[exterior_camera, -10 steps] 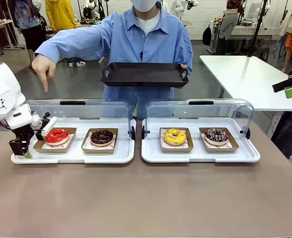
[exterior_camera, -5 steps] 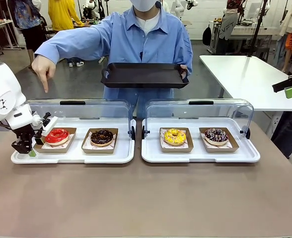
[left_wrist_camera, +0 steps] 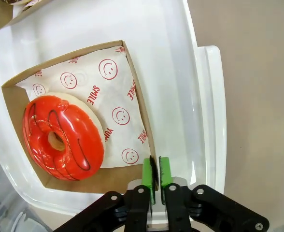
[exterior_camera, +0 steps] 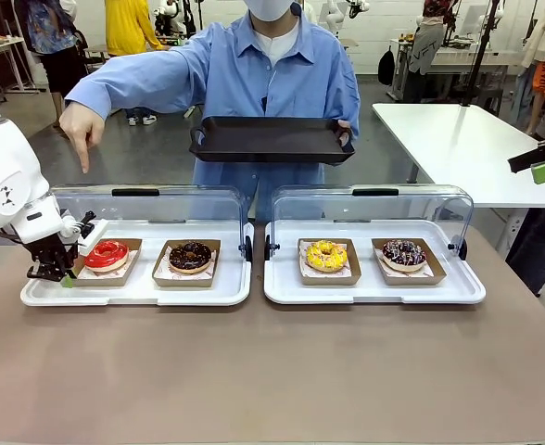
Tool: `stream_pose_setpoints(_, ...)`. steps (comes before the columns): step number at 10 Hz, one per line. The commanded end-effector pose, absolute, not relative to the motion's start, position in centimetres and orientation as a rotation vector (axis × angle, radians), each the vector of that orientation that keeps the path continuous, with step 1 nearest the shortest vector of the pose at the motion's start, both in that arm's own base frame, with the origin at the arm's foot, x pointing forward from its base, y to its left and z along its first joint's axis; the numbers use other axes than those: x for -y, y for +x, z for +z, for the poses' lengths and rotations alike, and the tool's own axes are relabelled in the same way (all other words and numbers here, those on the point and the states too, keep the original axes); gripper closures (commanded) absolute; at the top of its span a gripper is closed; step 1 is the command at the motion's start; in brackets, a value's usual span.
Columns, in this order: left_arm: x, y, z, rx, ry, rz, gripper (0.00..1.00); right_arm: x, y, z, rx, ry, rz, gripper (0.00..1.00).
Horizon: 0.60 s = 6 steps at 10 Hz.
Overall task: Provide the desired donut to the person.
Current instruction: Pick up and lift the Paper togo box containing the Donut pointed at by the person.
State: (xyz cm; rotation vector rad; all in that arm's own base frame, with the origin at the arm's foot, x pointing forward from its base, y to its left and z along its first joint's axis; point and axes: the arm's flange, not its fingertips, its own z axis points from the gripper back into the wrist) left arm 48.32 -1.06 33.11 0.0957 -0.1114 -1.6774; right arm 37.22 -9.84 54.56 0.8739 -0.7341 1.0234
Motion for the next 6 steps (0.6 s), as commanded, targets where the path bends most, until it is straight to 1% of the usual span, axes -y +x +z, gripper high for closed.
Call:
stream_pose_setpoints(1, 0.9, 48.6, 32.9, 0.125, 0.076, -1.672, 1.00, 9.8, 37.3, 54.6, 0.742, 0.883, 1.028, 0.00)
stream_pose_setpoints(4, 0.7, 48.6, 33.6, 0.122, 0.055, -1.680, 1.00, 9.8, 37.3, 54.6, 0.742, 0.883, 1.028, 0.00)
stream_pose_setpoints(6, 0.8, 47.6, 35.2, 0.125, 0.053, -1.696, 1.00, 9.8, 37.3, 54.6, 0.742, 0.883, 1.028, 0.00)
